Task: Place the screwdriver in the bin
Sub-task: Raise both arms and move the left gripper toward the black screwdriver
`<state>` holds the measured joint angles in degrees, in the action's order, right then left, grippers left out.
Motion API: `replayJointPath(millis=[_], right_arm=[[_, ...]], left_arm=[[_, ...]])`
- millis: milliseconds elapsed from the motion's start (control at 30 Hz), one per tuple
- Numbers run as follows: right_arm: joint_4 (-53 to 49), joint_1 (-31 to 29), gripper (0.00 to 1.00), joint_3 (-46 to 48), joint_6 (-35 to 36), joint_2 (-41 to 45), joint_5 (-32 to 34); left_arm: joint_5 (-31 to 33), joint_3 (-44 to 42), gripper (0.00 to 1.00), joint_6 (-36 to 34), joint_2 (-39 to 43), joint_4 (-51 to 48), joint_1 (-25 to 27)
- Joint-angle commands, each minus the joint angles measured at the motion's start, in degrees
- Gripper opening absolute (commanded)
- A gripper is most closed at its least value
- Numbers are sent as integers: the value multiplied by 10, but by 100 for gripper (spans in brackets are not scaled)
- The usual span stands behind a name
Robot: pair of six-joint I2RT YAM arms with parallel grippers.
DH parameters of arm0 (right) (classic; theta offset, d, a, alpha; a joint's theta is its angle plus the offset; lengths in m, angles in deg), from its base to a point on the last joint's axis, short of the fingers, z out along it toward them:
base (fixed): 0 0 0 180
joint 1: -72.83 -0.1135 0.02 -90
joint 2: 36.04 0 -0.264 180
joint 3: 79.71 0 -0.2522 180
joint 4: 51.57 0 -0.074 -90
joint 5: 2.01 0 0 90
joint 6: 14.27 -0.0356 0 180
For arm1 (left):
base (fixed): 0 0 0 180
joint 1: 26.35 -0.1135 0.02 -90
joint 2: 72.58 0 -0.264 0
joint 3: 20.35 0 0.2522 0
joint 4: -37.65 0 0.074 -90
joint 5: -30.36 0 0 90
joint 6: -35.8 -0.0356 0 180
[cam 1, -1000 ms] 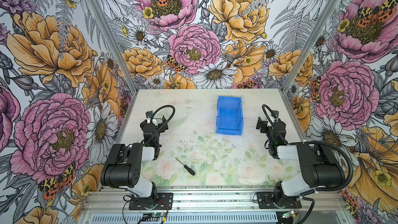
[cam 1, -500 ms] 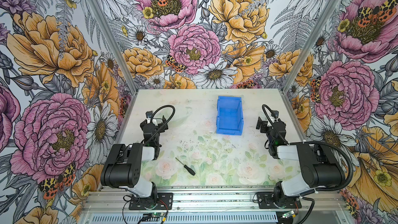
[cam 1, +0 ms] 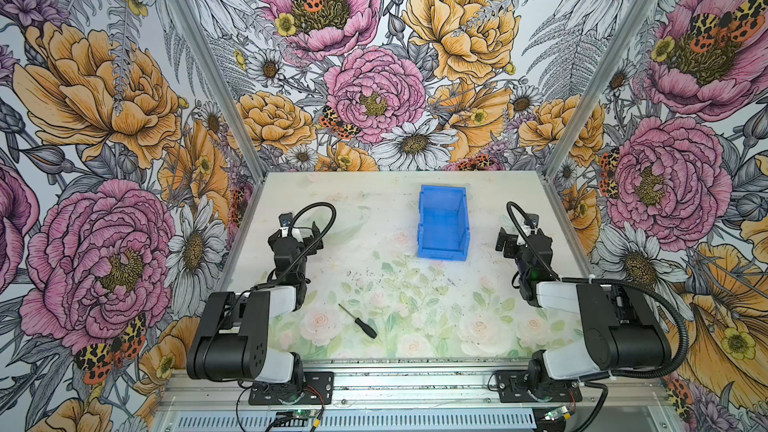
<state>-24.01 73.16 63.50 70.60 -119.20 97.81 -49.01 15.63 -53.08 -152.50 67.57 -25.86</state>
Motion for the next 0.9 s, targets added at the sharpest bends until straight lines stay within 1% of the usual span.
replayJointPath(millis=[0,100,233,367,533,633,767,867], right_arm=[[-59,-3,99,-20,-20,52,23],[-177,-6,100,-49,-65,100,56],[-310,-17,99,-85,-112,151,62],[-416,-58,99,-109,-131,211,93],[-497,-104,99,-114,-184,286,104],[-547,-127,99,-125,-219,312,107],[-607,-168,100,-149,-232,321,104],[-633,-200,100,-162,-230,318,98]], left_arm=[[-1,25,99,12,57,-106,-5],[9,54,99,31,113,-230,-4],[-8,72,99,58,182,-326,-1],[-5,98,99,120,239,-436,1],[-13,127,99,196,296,-574,8],[-29,141,99,228,329,-639,21],[-28,153,99,265,372,-704,57],[-13,167,99,295,384,-757,93]])
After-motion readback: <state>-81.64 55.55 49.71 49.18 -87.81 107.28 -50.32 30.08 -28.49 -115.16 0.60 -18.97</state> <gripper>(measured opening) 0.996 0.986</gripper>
